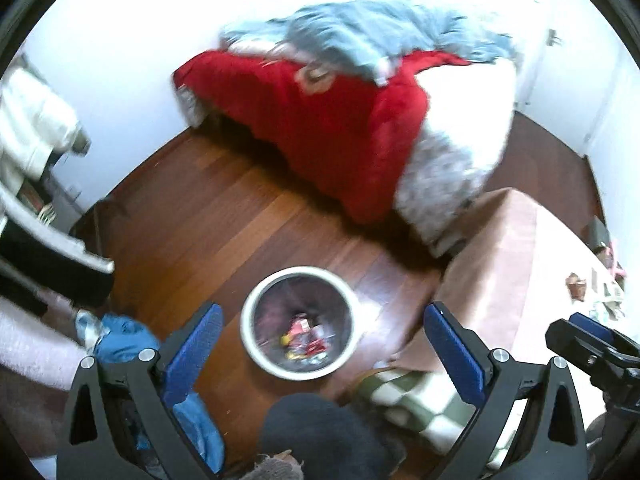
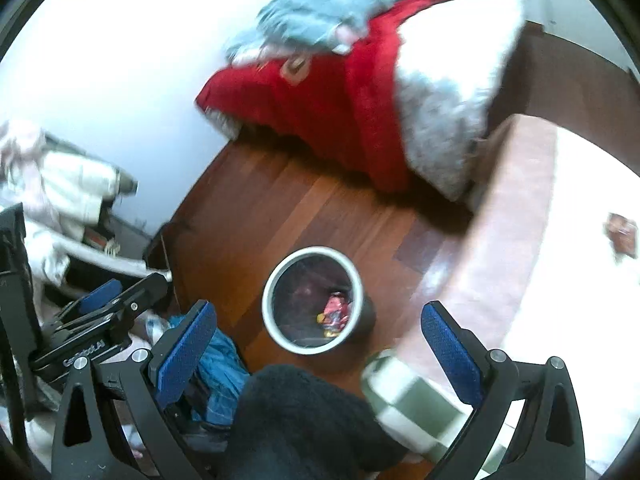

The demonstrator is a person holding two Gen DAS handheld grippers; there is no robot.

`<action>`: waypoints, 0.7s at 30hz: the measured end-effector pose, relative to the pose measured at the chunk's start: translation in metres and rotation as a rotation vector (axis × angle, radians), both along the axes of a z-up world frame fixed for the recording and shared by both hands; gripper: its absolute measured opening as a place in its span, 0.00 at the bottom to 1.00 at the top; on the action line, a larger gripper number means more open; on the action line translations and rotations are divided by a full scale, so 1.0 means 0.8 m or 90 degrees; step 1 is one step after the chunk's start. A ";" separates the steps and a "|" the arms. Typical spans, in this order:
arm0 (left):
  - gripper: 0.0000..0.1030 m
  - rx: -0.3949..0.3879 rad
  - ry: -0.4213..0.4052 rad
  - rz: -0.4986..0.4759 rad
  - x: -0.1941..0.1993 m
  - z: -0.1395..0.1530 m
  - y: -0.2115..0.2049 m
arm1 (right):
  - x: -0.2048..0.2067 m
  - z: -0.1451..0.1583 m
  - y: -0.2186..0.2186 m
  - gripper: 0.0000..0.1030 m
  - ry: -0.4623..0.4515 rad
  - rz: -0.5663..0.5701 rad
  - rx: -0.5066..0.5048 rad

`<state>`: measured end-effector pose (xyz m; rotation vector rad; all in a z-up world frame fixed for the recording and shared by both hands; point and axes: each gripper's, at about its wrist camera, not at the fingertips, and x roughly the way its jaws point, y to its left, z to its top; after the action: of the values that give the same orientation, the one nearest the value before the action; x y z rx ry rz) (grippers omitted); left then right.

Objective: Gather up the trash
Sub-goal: 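Move both tools back from the bin toward the table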

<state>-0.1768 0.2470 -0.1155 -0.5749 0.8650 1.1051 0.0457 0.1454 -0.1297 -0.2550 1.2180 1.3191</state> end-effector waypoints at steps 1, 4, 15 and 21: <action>1.00 0.003 -0.001 -0.013 0.017 0.000 -0.005 | 0.016 0.001 -0.013 1.00 -0.003 -0.015 -0.002; 1.00 -0.003 0.004 -0.062 0.091 -0.011 -0.021 | 0.090 -0.004 -0.070 1.00 -0.027 -0.079 -0.032; 1.00 -0.065 0.044 -0.235 0.425 -0.126 -0.171 | 0.376 -0.133 -0.263 1.00 -0.174 -0.131 -0.365; 1.00 -0.051 0.133 -0.280 0.525 -0.201 -0.225 | 0.489 -0.208 -0.318 1.00 -0.166 -0.106 -0.439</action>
<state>0.2431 0.0667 -0.2759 -0.3139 1.1571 0.7389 0.4373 -0.1091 -0.2964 -0.7732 1.3982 0.6587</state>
